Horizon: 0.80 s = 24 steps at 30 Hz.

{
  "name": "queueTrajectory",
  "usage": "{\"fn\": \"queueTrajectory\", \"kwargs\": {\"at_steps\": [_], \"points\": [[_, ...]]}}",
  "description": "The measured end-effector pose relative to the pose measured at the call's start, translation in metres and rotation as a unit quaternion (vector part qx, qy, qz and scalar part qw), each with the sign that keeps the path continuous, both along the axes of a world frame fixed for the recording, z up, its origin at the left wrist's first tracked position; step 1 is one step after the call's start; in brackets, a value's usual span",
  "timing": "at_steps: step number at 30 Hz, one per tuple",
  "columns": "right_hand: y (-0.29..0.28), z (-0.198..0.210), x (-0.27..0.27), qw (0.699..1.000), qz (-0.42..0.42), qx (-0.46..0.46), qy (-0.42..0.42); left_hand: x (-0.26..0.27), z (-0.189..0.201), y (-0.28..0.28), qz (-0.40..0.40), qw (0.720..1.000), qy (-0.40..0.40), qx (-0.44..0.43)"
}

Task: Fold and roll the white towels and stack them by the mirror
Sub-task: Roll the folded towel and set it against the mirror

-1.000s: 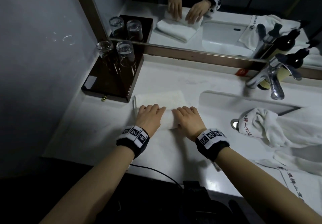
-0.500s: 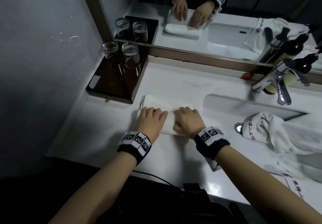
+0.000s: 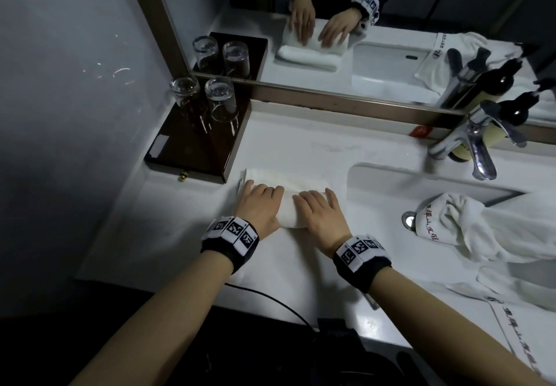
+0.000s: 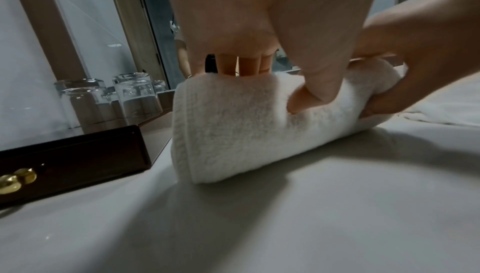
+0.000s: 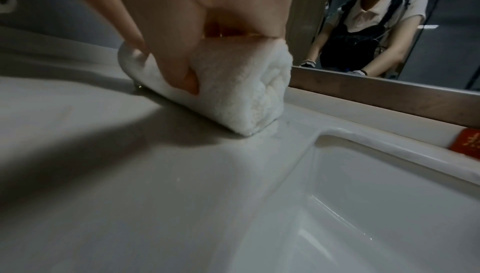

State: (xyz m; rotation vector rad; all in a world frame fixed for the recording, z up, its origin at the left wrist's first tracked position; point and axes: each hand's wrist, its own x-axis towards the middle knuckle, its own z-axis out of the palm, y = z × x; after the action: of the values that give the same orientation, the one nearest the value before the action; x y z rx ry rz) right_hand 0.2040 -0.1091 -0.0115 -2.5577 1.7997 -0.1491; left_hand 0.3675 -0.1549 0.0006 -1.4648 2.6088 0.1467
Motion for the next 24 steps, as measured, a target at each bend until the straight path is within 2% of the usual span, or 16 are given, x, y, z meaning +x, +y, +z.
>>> {"fn": "queueTrajectory", "kwargs": {"at_steps": [4, 9, 11, 13, 18, 24], "points": [[-0.022, -0.005, -0.009, 0.991, -0.013, 0.128, -0.027, 0.006, -0.003, 0.012, -0.003, 0.999, -0.005, -0.045], [-0.044, -0.006, -0.014, 0.987, -0.023, 0.146, -0.07, 0.007, -0.004, 0.011, -0.034, 0.991, -0.003, -0.126], [-0.049, -0.002, -0.017, 0.983, -0.029, 0.16, -0.084, 0.006, 0.0, -0.001, -0.028, 0.994, -0.027, -0.104], [-0.05, 0.0, -0.015, 0.984, -0.039, 0.158, -0.074, 0.007, -0.002, -0.013, -0.028, 0.998, -0.049, -0.026], [-0.025, -0.006, 0.001, 0.996, -0.08, 0.037, -0.013, 0.009, 0.0, -0.033, -0.025, 0.999, -0.032, 0.001], [-0.022, -0.009, 0.005, 0.983, -0.136, 0.123, 0.014, 0.007, -0.002, -0.038, -0.036, 0.999, -0.012, 0.012]]}}
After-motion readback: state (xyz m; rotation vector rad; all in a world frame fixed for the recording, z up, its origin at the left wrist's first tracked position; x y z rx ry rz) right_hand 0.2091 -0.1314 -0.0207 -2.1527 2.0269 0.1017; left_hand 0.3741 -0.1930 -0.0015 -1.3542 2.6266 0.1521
